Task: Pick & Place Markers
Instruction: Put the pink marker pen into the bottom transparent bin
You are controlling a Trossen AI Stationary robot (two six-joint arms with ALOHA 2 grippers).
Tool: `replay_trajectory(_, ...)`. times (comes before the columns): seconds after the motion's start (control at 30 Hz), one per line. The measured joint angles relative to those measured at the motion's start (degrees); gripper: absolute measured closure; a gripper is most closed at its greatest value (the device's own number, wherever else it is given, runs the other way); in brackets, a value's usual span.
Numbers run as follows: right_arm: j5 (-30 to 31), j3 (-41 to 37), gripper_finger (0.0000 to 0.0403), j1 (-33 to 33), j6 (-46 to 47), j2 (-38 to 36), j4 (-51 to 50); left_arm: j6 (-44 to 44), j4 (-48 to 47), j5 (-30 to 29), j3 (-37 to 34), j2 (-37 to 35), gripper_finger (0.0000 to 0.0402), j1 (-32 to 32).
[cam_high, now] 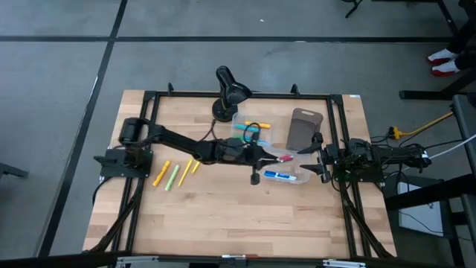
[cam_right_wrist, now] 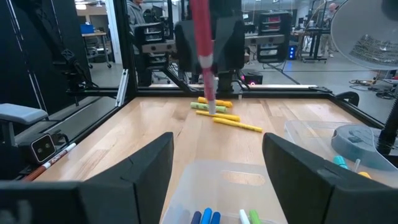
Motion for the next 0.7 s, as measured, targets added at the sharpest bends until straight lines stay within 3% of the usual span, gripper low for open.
replay_trajectory(0.4, 0.0, 0.0, 0.0159, -0.02, 0.0, -0.02, 0.01, 6.91, -5.1, 0.8, 14.25, 11.1, 0.0375, 0.0)
replay_trajectory(0.7, 0.0, -0.01, 0.0159, -0.01, 0.0, -0.02, 0.02, 9.72, -7.75, -1.36, 16.72, 13.59, 0.0375, 0.09)
